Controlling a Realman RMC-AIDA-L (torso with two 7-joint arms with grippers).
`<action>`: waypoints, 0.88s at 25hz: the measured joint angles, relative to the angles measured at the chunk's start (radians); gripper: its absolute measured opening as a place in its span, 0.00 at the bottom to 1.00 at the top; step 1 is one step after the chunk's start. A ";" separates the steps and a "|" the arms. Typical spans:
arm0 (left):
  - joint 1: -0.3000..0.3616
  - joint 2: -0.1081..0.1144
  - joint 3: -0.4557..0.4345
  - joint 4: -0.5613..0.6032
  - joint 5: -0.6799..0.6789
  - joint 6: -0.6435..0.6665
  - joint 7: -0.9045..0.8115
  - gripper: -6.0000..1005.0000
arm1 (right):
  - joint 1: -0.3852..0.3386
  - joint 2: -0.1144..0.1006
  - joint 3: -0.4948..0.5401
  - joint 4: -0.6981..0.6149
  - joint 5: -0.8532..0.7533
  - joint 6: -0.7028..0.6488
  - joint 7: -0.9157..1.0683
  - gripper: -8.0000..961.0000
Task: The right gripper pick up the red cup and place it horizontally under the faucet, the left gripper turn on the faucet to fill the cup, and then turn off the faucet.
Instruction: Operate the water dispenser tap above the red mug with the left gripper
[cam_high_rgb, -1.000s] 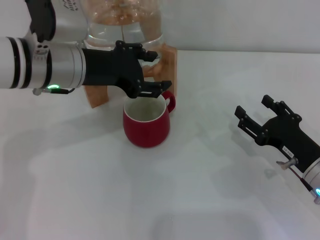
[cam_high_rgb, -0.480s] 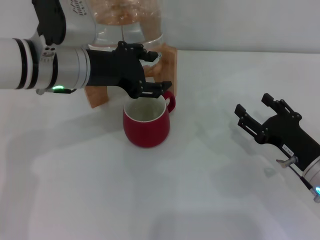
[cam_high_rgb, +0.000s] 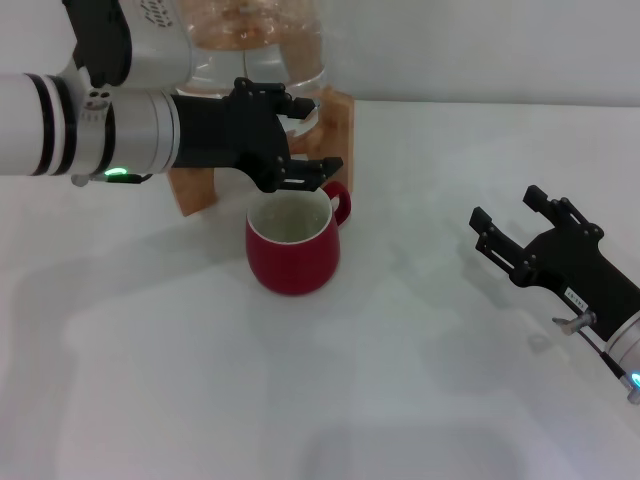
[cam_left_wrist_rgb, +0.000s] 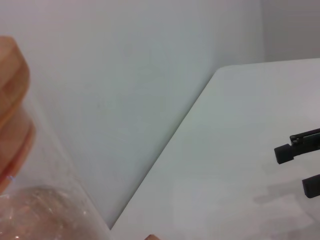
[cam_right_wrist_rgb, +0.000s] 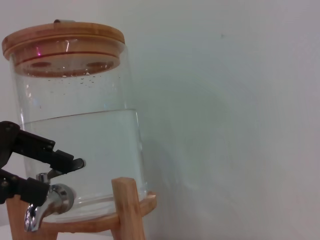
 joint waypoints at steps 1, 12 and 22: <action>0.000 0.000 0.000 0.000 0.000 0.001 0.000 0.75 | 0.000 0.000 0.000 0.000 0.000 0.000 0.000 0.84; 0.000 0.000 0.000 0.001 -0.004 0.003 0.002 0.75 | -0.003 0.000 0.000 0.000 0.000 0.000 0.000 0.84; -0.002 0.000 0.032 0.002 -0.045 0.002 0.005 0.75 | -0.002 0.000 0.000 0.000 0.000 0.000 0.000 0.84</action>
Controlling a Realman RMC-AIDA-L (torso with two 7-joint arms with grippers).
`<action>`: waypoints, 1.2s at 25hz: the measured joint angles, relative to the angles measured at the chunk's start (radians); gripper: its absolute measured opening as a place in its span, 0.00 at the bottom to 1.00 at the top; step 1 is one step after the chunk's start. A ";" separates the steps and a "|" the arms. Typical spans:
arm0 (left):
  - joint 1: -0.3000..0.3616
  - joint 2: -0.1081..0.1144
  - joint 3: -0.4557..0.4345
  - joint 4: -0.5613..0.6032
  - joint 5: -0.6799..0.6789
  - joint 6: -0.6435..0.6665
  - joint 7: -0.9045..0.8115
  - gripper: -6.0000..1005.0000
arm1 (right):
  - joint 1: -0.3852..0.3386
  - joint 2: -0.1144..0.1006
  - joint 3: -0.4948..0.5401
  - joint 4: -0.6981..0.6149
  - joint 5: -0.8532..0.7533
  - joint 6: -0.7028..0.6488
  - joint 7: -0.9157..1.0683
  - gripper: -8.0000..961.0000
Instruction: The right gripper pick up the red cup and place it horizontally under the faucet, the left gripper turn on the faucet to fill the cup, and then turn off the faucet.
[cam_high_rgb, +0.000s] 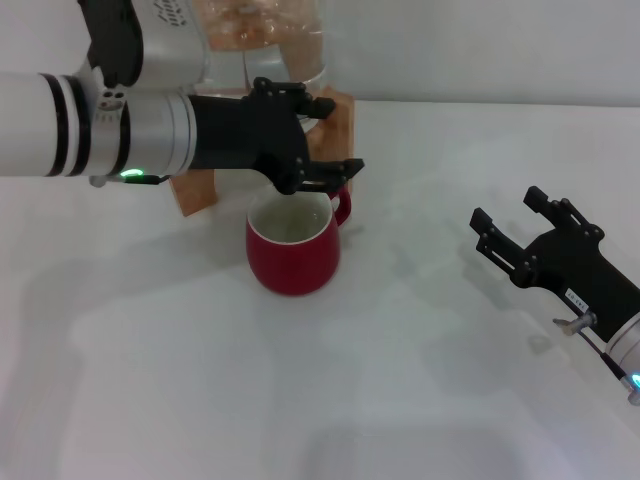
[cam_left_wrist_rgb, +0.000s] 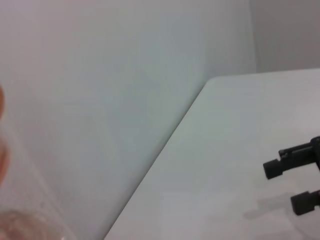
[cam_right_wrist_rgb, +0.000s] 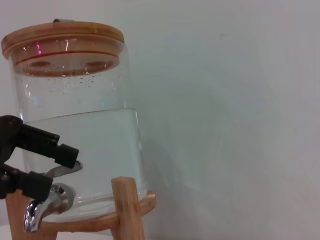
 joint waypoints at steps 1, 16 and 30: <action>0.000 0.000 0.003 0.001 -0.009 0.000 0.001 0.75 | 0.000 0.000 0.000 0.000 0.000 0.000 0.000 0.84; 0.195 -0.004 0.031 0.123 -0.248 0.007 0.069 0.75 | -0.008 -0.001 0.000 -0.004 0.000 -0.015 0.000 0.84; 0.543 -0.006 0.114 0.114 -0.704 0.091 0.417 0.75 | -0.005 0.002 0.005 -0.008 0.002 -0.009 0.000 0.84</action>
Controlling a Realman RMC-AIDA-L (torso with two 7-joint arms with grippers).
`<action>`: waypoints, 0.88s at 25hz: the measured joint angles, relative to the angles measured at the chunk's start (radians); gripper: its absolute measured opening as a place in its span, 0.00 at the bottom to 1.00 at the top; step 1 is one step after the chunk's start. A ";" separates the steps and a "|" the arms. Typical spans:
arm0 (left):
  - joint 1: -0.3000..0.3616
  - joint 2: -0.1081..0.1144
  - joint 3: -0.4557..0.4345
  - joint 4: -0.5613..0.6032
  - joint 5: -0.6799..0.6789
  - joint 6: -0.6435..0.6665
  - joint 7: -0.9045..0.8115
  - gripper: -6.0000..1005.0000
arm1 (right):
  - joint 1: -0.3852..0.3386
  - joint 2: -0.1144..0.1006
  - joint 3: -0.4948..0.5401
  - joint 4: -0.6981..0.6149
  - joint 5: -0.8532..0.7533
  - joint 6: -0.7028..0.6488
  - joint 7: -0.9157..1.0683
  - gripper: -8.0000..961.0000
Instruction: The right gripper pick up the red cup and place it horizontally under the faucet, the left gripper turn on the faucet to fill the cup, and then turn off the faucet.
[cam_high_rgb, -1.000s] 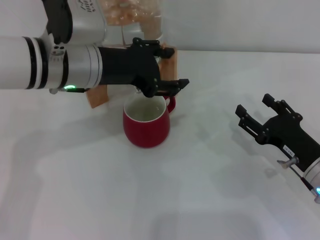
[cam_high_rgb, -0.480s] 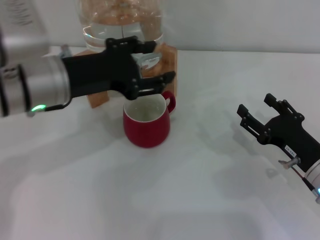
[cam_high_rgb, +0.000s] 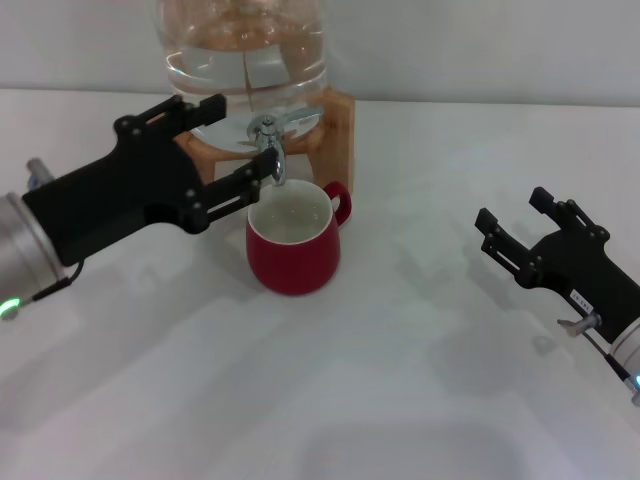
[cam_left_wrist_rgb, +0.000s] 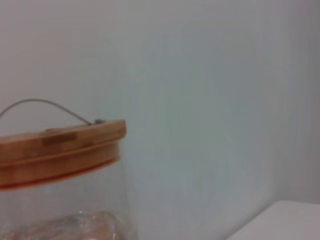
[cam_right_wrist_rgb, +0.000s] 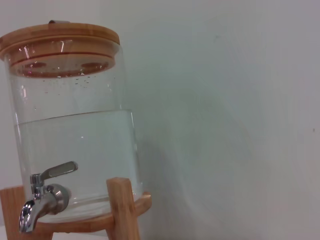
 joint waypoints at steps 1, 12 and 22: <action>0.007 0.000 0.007 -0.007 -0.015 0.003 0.015 0.75 | 0.000 0.000 0.000 0.000 0.000 0.000 0.000 0.84; 0.079 0.000 0.072 -0.224 -0.405 0.026 0.332 0.75 | 0.009 0.000 0.004 -0.004 0.000 0.003 0.000 0.84; 0.080 0.000 0.100 -0.444 -0.735 -0.008 0.609 0.75 | 0.030 -0.002 0.005 -0.005 0.003 0.004 0.000 0.84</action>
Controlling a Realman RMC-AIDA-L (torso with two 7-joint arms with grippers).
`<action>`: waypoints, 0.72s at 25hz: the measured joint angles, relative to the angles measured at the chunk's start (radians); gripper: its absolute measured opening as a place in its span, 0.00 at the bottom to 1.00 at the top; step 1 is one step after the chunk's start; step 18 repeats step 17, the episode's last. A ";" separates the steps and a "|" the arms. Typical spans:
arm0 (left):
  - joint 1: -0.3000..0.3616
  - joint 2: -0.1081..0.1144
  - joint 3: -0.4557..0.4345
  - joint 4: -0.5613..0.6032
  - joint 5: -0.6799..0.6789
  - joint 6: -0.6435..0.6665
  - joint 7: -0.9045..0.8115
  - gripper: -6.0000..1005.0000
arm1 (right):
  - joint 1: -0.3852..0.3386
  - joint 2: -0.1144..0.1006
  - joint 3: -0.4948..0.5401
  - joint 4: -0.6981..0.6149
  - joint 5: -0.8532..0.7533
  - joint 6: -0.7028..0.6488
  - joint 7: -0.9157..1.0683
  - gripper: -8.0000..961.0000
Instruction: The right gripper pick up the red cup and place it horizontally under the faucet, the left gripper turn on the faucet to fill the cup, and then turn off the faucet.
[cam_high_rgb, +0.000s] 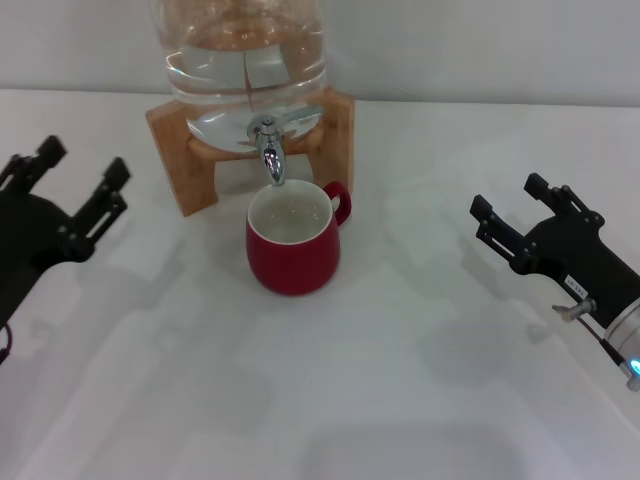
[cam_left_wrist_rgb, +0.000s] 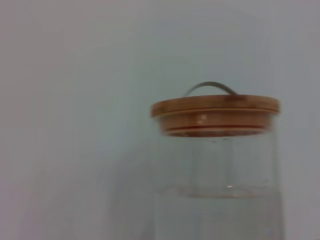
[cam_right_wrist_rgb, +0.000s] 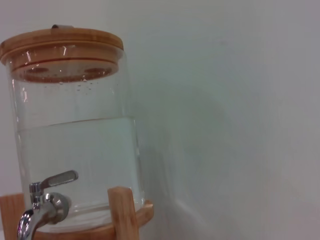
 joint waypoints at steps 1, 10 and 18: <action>-0.005 0.001 -0.001 -0.025 -0.027 -0.013 0.015 0.75 | 0.002 0.000 0.000 0.000 0.001 0.000 0.000 0.84; -0.071 0.007 -0.058 -0.143 -0.051 -0.070 0.030 0.75 | 0.021 0.000 0.021 -0.003 0.002 0.002 0.000 0.84; -0.157 0.010 -0.104 -0.219 -0.039 -0.072 0.031 0.75 | 0.031 0.000 0.064 -0.023 0.002 0.016 -0.003 0.84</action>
